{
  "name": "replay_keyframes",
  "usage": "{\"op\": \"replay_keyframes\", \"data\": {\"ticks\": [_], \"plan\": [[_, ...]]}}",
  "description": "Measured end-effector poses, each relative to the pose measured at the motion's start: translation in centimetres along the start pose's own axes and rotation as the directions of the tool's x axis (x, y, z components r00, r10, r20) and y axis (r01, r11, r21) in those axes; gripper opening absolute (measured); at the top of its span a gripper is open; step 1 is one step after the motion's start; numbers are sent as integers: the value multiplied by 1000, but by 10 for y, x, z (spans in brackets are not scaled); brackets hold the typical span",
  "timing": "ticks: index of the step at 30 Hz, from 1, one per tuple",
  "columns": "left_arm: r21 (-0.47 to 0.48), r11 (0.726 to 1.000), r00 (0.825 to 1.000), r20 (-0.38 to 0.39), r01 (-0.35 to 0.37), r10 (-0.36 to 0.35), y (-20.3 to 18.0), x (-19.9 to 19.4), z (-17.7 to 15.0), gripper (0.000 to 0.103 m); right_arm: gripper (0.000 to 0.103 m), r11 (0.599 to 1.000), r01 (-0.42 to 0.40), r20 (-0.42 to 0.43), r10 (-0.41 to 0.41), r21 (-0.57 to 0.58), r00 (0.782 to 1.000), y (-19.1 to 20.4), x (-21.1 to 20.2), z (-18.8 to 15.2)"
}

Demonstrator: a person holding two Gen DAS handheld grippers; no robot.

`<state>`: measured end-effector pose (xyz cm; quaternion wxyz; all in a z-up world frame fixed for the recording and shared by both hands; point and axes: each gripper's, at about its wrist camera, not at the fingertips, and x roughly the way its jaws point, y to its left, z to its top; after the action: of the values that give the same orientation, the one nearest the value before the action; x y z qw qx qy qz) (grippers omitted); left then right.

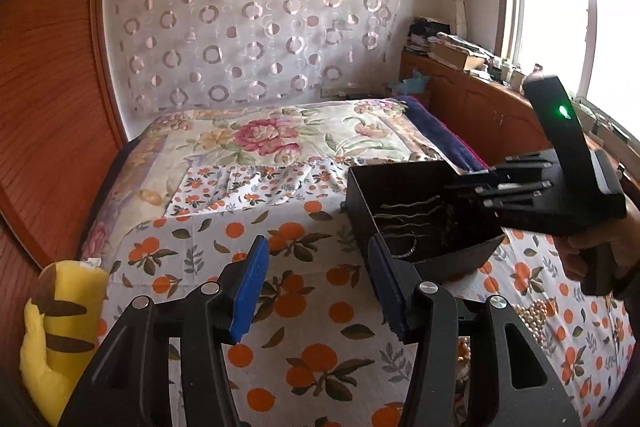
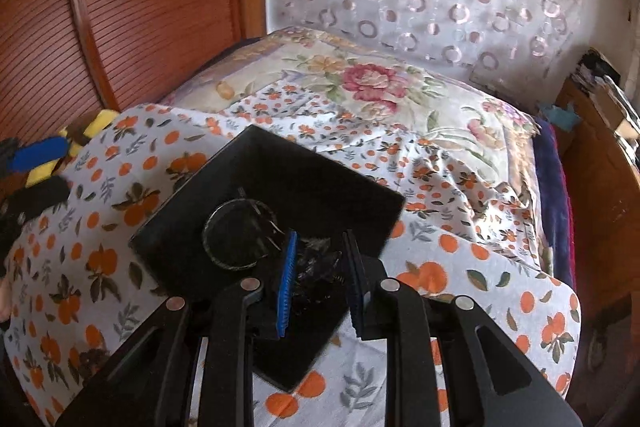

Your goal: Organize jewelry

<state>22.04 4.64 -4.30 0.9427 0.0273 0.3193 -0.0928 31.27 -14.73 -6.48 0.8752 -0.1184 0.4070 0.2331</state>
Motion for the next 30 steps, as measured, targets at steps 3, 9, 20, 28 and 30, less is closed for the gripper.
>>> {"op": "replay_keyframes", "data": {"ticks": [3,9,20,28,30], "plan": [[10,1000,1000,-2,-5,5,-3,-4,-3,50,28,1000,-9,21,8,17,1000,-5,-7,0],[6,1000,1000,-2,1,-1,-6,-9,-6,54,28,997,-29,82,22,77,996,-16,-39,-18],[4,998,998,-21,55,-55,-43,-38,-46,57,28,987,-64,109,48,148,993,-6,-94,-107],[28,997,996,-57,74,-72,-75,-49,-79,72,28,984,-81,102,66,157,993,11,-108,-155],[37,996,995,-63,78,-76,-82,-50,-84,80,28,984,-78,109,61,159,992,13,-114,-163]]}}
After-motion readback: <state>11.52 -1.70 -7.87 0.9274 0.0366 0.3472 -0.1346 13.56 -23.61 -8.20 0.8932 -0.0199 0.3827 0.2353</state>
